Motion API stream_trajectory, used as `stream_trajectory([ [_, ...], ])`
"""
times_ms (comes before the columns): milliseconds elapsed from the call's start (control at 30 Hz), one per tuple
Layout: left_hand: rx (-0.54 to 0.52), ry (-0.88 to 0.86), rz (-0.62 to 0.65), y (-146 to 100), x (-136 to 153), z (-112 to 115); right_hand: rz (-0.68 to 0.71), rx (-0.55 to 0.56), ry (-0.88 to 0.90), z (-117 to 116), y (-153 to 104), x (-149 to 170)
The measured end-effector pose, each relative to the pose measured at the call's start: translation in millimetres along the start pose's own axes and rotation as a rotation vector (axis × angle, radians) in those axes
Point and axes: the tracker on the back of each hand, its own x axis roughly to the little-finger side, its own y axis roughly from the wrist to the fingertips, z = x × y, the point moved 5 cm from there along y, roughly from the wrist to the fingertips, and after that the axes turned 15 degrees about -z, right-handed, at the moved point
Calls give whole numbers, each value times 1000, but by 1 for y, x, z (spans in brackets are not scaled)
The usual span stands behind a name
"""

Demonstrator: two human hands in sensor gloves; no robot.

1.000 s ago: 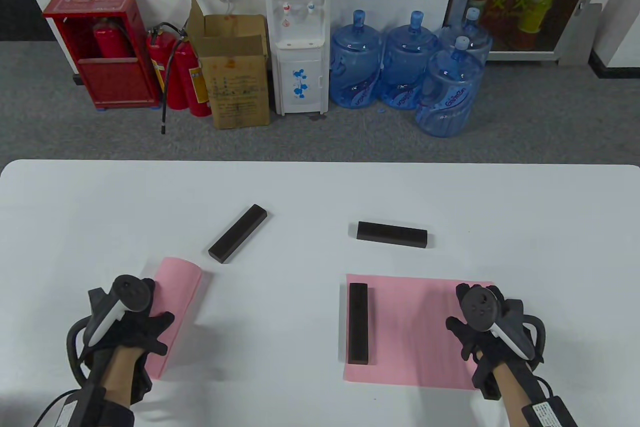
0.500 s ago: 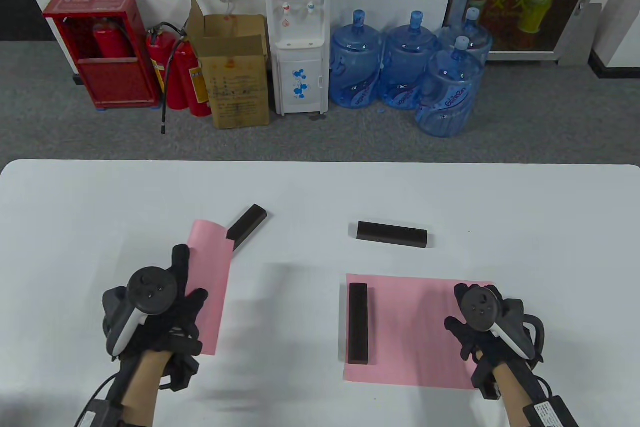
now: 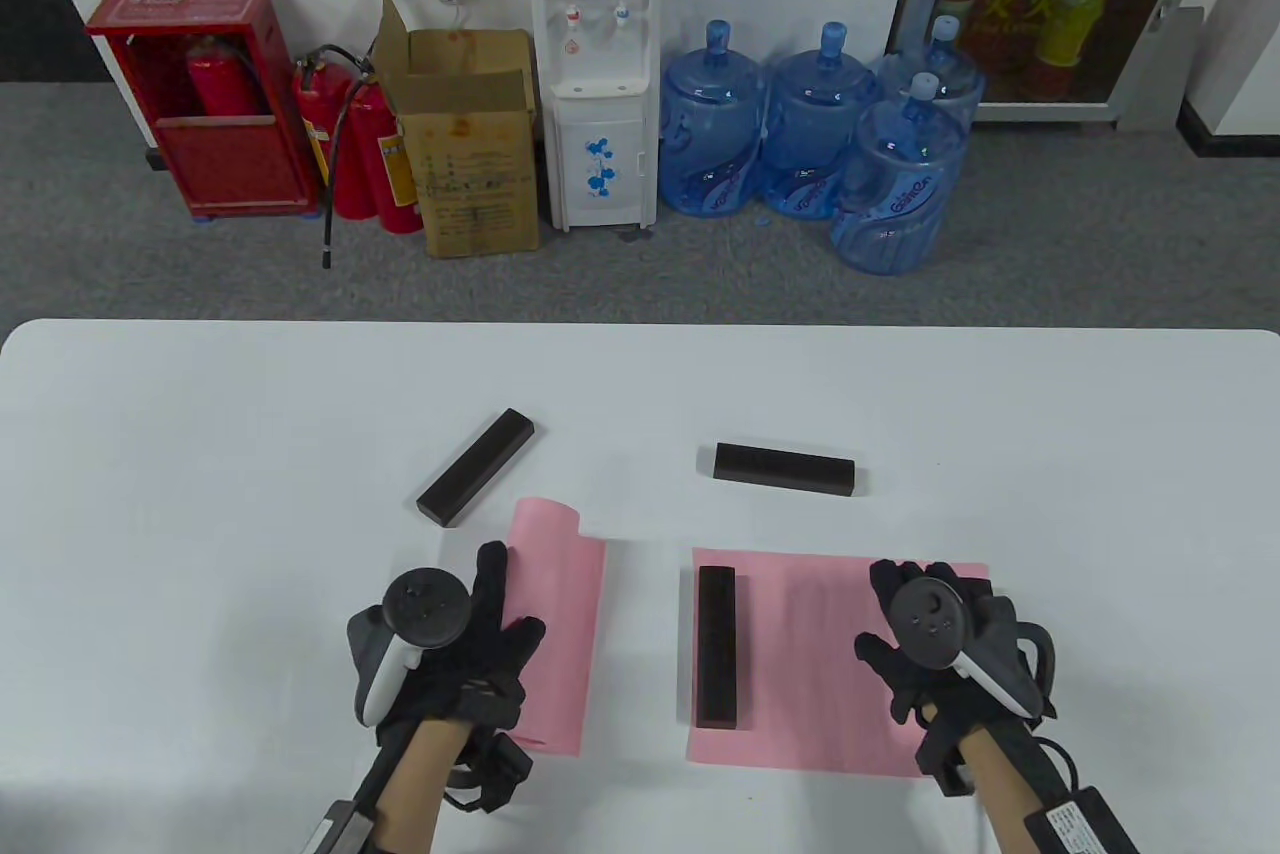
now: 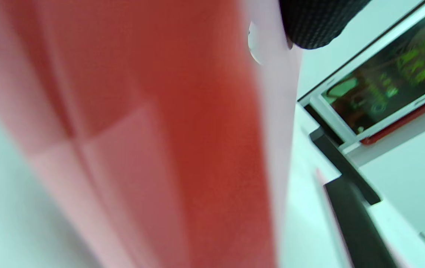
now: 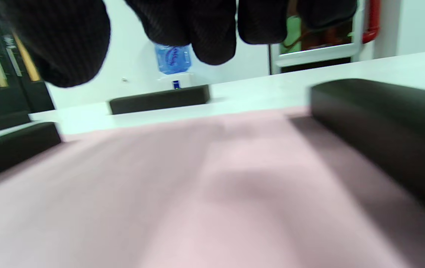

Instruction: Unroll papers and secure with paperweights

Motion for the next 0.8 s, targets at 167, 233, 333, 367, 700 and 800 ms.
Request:
stream_trajectory([
  [167, 27, -53, -10, -2, -2, 8, 162, 17, -105, 6, -22, -89],
  [233, 46, -85, 0, -2, -4, 11, 213, -6, -91, 6, -30, -120],
  [333, 68, -73, 7, -1, -6, 16, 281, -58, -66, -5, -42, -172],
  [367, 55, -72, 7, -1, -6, 17, 288, -88, -102, -17, -45, -193],
  [700, 56, -71, -20, 2, -1, 22, 189, -291, -224, -93, -30, -241],
  [800, 58, -63, -27, 2, -1, 22, 186, -300, -234, -97, -29, -243],
])
